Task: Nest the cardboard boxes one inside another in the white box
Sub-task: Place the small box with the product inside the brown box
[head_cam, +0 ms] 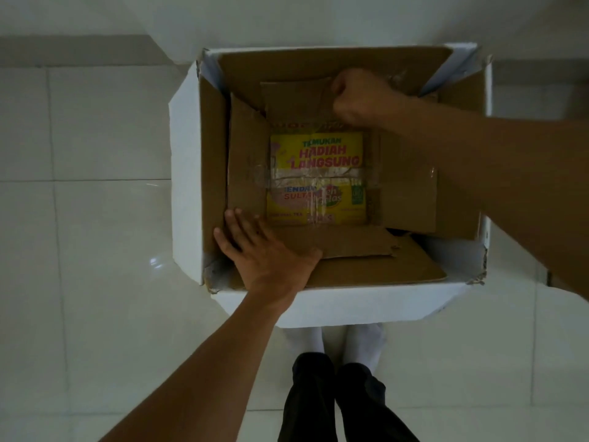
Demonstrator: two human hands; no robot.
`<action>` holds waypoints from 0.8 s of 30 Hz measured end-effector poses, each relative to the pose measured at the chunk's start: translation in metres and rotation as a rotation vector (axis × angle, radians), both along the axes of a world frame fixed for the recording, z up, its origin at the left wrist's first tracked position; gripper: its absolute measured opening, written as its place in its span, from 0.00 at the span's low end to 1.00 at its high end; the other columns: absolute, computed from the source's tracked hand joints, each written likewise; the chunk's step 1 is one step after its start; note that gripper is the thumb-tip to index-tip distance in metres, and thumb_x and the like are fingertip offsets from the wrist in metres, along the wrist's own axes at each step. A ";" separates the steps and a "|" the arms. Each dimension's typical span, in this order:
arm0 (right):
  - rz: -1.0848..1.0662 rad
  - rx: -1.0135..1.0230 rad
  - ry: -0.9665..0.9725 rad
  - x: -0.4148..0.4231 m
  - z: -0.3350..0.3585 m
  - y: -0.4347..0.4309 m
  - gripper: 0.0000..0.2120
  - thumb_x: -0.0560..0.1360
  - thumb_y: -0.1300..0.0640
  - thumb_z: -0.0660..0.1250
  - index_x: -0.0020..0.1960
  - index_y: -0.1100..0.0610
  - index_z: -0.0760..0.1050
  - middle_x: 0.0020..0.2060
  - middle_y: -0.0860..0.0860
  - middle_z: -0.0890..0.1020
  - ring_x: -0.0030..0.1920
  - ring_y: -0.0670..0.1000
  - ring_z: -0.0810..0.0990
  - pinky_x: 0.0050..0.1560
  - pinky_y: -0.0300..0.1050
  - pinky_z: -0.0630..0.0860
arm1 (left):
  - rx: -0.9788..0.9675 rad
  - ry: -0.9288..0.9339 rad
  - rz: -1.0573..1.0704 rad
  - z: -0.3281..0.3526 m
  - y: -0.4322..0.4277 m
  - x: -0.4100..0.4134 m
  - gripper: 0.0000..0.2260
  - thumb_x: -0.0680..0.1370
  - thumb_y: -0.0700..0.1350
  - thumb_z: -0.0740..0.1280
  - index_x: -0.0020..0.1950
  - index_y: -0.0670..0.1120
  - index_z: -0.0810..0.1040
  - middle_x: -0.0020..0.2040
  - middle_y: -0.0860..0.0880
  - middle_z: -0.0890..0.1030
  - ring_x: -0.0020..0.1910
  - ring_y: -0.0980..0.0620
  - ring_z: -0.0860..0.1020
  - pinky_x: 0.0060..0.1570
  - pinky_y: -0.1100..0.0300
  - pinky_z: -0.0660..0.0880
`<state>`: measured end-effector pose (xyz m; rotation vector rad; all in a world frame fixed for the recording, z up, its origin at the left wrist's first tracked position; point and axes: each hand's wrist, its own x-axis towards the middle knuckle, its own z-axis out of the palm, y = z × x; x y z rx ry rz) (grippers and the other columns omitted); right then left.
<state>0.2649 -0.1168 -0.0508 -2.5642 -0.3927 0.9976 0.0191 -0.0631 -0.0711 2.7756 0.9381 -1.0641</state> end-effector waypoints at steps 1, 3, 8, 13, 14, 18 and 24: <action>-0.027 -0.007 0.003 0.005 -0.002 0.003 0.20 0.71 0.64 0.63 0.63 0.65 0.73 0.60 0.62 0.77 0.57 0.59 0.77 0.53 0.48 0.76 | -0.002 0.022 0.013 -0.002 0.001 -0.001 0.54 0.63 0.78 0.44 0.76 0.40 0.43 0.75 0.35 0.39 0.72 0.37 0.33 0.64 0.37 0.29; -0.024 -0.028 0.033 0.006 -0.007 0.005 0.25 0.69 0.61 0.68 0.65 0.62 0.70 0.61 0.59 0.76 0.53 0.55 0.75 0.47 0.44 0.73 | -0.008 0.038 0.032 -0.002 0.002 0.002 0.55 0.62 0.79 0.45 0.76 0.40 0.42 0.75 0.34 0.39 0.72 0.36 0.33 0.64 0.36 0.28; 0.168 -0.019 0.030 -0.023 -0.012 -0.023 0.31 0.69 0.56 0.69 0.70 0.58 0.62 0.59 0.59 0.76 0.50 0.56 0.76 0.46 0.48 0.75 | 0.052 -0.102 -0.090 0.008 0.003 0.017 0.52 0.63 0.78 0.46 0.76 0.42 0.47 0.75 0.32 0.47 0.73 0.34 0.40 0.64 0.37 0.28; 0.628 -0.441 -0.243 -0.072 -0.018 -0.089 0.38 0.69 0.43 0.68 0.73 0.54 0.58 0.67 0.63 0.68 0.67 0.64 0.66 0.68 0.72 0.54 | 0.078 -0.127 -0.214 0.006 0.026 0.032 0.53 0.63 0.79 0.44 0.76 0.43 0.46 0.76 0.34 0.45 0.74 0.37 0.39 0.64 0.37 0.29; 0.654 -0.504 -0.248 -0.078 -0.018 -0.102 0.41 0.66 0.38 0.68 0.73 0.52 0.57 0.69 0.62 0.66 0.69 0.65 0.63 0.68 0.74 0.49 | 0.096 -0.088 -0.207 0.005 0.032 0.033 0.56 0.61 0.80 0.44 0.76 0.41 0.45 0.76 0.34 0.44 0.74 0.37 0.39 0.64 0.37 0.29; 0.758 -0.715 -0.160 -0.084 -0.022 -0.142 0.55 0.59 0.24 0.61 0.76 0.51 0.47 0.76 0.62 0.50 0.75 0.64 0.44 0.69 0.72 0.39 | 0.085 0.012 -0.150 0.003 0.041 0.038 0.66 0.53 0.84 0.47 0.75 0.38 0.40 0.75 0.35 0.39 0.73 0.37 0.35 0.64 0.35 0.30; 0.720 -0.581 -0.183 -0.081 -0.019 -0.145 0.52 0.62 0.26 0.61 0.76 0.52 0.50 0.76 0.61 0.52 0.76 0.61 0.46 0.70 0.69 0.38 | 0.070 -0.031 -0.165 0.006 0.034 0.042 0.62 0.57 0.82 0.52 0.75 0.40 0.41 0.75 0.34 0.41 0.73 0.36 0.37 0.65 0.35 0.33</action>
